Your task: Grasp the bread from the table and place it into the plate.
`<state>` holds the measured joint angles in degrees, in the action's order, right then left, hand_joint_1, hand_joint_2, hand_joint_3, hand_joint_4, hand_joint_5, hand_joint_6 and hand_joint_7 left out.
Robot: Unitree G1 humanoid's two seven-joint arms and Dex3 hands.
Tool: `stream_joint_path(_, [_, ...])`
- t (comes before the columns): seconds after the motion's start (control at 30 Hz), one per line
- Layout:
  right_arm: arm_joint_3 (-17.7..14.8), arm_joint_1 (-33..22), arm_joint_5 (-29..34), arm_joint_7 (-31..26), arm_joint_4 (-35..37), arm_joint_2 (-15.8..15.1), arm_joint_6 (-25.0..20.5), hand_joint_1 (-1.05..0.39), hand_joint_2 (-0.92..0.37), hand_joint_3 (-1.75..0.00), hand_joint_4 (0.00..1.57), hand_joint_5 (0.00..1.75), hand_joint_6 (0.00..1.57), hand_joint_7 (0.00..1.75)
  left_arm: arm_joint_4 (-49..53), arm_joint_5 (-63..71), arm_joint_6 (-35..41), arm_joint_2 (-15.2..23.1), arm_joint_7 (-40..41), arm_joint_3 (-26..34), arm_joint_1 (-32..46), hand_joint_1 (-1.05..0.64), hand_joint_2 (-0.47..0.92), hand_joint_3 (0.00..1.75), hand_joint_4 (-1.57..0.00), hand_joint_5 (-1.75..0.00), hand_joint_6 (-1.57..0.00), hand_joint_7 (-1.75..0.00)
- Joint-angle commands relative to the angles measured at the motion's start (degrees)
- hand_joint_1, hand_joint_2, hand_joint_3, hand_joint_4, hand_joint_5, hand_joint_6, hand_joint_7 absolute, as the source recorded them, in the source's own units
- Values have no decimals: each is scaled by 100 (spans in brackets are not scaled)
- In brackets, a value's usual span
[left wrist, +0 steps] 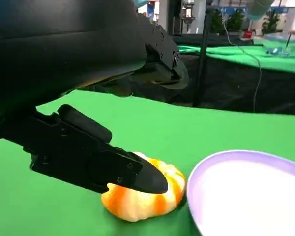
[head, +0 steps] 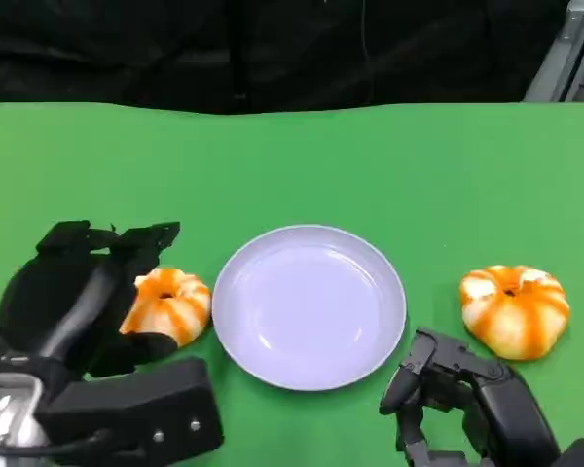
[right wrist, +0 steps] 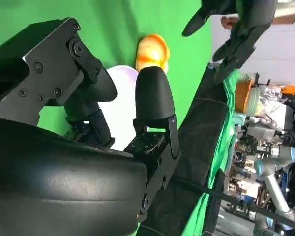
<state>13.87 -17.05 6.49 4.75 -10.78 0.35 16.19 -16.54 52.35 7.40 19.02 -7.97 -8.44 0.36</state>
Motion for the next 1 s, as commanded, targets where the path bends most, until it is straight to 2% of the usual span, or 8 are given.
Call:
stream_joint_path(0.03, [-30, -23, -42, -17, -93, -41, -38, 14, -36, -143, 79, 174, 70, 153, 274, 305, 267, 121, -235, -242, -279, -65, 92, 9, 0, -60, -27, -2])
stream_joint_path(0.3, [-12, 3, 27, -53, -88, -38, -30, 16, -35, -146, 81, 173, 70, 154, 888, 653, 784, 170, -845, -705, -815, -68, 92, 8, 0, -54, -25, -1])
stream_joint_path(0.37, [-13, 5, 29, -66, -75, -30, -8, 15, -34, -146, 81, 173, 71, 154, 1454, 692, 898, 103, -996, -913, -1088, -67, 92, 6, -2, -53, -27, -2])
stream_joint_path(0.5, [-11, -10, 22, -71, -135, -35, -70, 17, -35, -146, 80, 173, 71, 153, 2220, 588, 997, 16, -977, -1158, -1439, -65, 92, 1, -12, -37, -30, 0])
stream_joint_path(0.73, [-4, 28, 55, -106, -64, -31, -25, 16, -34, -146, 81, 172, 71, 153, 3659, 137, 587, -87, -392, -1398, -1920, -53, 91, 0, -25, -22, -33, -1])
stream_joint_path(0.93, [2, 28, 64, -114, -66, -32, -32, 17, -34, -146, 81, 172, 71, 152, 3944, -32, 507, -47, -182, -1522, -2049, -49, 92, 0, -28, -19, -34, -1])
stream_joint_path(0.97, [6, 26, 57, -107, -79, -32, -54, 17, -34, -146, 81, 171, 72, 152, 4201, -263, 53, -50, 325, -1395, -2036, -49, 92, 0, -28, -18, -34, -1])
stream_joint_path(1.0, [10, 24, 51, -101, -88, -31, -70, 16, -34, -146, 81, 171, 72, 152, 4413, -446, -304, -48, 723, -1305, -2032, -34, 92, 7, -67, -52, -75, -13])
